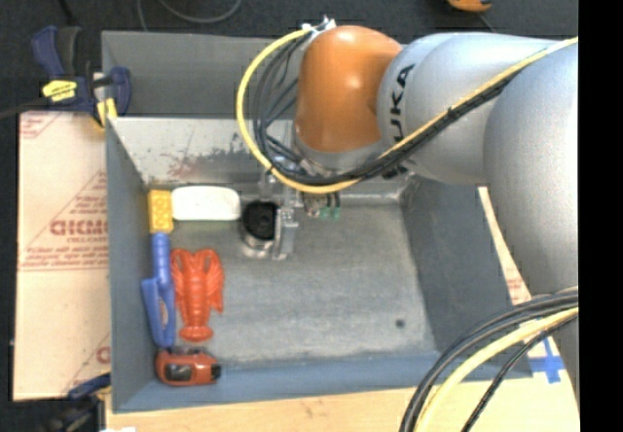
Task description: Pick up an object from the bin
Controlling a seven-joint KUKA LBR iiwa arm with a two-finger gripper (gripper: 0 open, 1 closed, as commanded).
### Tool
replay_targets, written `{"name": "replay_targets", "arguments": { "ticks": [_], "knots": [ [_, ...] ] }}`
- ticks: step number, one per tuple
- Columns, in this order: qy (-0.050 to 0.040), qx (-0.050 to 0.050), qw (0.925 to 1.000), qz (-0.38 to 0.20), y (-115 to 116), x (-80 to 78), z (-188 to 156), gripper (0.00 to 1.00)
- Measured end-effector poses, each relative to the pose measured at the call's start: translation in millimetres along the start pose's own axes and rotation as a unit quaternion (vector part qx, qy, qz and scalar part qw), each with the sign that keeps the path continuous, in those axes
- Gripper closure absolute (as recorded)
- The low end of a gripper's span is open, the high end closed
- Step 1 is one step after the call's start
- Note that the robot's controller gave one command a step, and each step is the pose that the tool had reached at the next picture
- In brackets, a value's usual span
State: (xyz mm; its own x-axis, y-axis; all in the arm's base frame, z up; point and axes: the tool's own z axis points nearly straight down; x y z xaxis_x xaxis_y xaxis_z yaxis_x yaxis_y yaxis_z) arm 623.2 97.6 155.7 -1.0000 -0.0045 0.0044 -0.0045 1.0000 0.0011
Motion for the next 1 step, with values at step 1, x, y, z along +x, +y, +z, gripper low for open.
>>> {"name": "replay_targets", "arguments": {
  "ticks": [1],
  "knots": [
    [-0.0040, 0.000, 1.0000, 0.001, -0.4, -1.7, -5.0, 0.00]
  ]
}}
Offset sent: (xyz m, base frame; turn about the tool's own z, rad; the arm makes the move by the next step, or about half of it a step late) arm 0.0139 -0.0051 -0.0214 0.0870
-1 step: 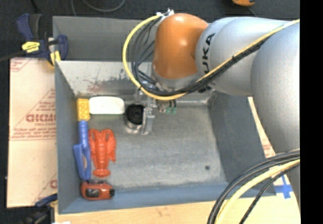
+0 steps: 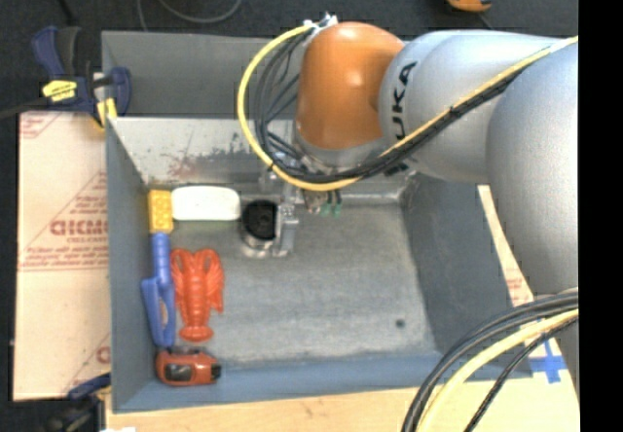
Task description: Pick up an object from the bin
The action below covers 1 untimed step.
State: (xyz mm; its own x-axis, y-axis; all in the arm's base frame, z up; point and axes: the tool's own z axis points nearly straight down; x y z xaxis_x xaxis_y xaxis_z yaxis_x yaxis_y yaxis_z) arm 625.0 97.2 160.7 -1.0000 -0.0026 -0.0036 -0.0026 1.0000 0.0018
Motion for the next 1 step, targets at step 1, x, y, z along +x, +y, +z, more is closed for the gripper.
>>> {"name": "replay_targets", "arguments": {
  "ticks": [1],
  "knots": [
    [-0.0008, 0.000, 0.9995, 0.031, -4.0, -10.1, 18.4, 0.00]
  ]
}}
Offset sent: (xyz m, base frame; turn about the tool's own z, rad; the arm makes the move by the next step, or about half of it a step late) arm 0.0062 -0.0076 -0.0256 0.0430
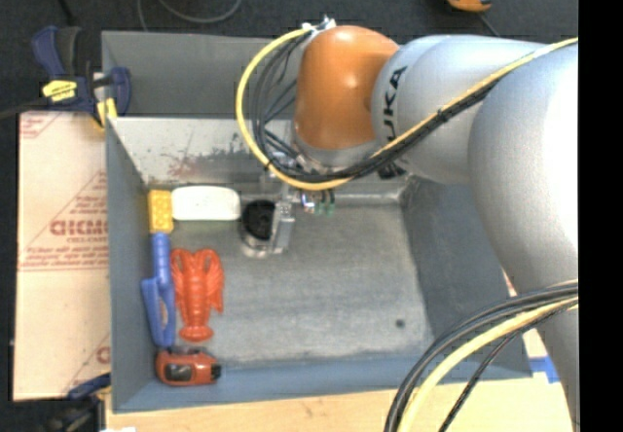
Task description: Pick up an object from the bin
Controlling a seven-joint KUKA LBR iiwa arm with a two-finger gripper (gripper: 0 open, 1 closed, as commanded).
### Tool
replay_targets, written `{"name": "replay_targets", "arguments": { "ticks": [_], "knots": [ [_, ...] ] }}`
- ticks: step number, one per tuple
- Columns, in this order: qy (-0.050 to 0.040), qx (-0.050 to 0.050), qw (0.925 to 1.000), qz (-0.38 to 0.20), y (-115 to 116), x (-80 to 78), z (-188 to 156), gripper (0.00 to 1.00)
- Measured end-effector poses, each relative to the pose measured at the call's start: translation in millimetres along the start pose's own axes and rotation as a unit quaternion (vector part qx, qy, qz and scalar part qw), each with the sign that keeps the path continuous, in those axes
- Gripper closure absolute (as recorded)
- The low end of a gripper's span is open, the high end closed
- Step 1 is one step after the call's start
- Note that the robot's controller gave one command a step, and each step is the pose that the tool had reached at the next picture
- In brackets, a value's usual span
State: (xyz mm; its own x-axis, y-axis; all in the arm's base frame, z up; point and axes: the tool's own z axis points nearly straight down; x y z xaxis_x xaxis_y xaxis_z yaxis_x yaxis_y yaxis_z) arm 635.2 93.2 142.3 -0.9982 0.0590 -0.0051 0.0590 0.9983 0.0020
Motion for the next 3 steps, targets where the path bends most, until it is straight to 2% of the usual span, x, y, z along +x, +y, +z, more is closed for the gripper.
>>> {"name": "replay_targets", "arguments": {
  "ticks": [1, 2, 3],
  "knots": [
    [0.0021, 0.001, 1.0000, 0.003, -3, -1.0, 8, 0.00],
    [0.0002, 0.000, 0.9993, 0.037, 2, -13.6, -1, 0.00],
    [-0.0041, -0.001, 0.9989, 0.047, 2, -7.1, 69, 0.00]
  ]
}}
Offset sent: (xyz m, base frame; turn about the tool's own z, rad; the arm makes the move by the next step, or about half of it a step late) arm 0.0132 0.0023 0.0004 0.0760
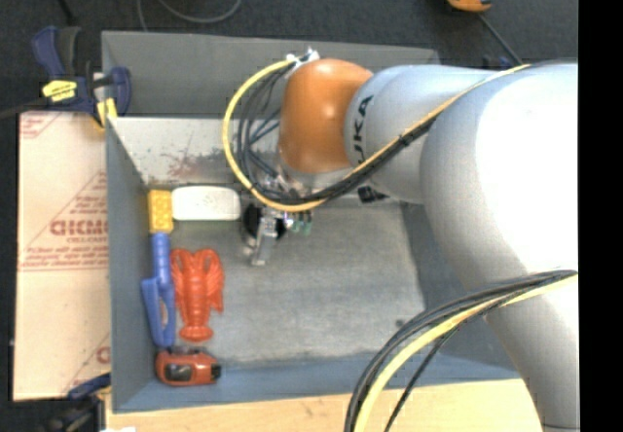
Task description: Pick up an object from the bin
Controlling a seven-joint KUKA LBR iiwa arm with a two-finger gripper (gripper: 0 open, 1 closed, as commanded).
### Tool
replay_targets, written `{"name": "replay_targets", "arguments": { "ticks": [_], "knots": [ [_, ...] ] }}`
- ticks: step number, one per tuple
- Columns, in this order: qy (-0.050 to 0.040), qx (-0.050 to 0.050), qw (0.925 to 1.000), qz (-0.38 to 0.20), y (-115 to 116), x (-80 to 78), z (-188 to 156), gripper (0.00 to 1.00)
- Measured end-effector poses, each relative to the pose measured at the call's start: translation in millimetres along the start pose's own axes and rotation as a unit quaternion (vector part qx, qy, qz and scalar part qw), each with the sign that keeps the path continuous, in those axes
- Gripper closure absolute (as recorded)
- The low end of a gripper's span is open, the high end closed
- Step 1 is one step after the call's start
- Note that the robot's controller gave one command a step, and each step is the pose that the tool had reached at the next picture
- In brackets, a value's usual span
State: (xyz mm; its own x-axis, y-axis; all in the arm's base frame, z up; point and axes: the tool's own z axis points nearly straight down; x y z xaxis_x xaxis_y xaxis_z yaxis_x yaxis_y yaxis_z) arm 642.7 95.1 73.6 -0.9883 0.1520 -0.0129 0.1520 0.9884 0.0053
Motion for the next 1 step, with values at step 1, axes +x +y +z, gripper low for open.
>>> {"name": "replay_targets", "arguments": {
  "ticks": [1],
  "knots": [
    [-0.0008, -0.001, 1.0000, -0.001, 0.9, -0.3, -3.9, 1.00]
  ]
}}
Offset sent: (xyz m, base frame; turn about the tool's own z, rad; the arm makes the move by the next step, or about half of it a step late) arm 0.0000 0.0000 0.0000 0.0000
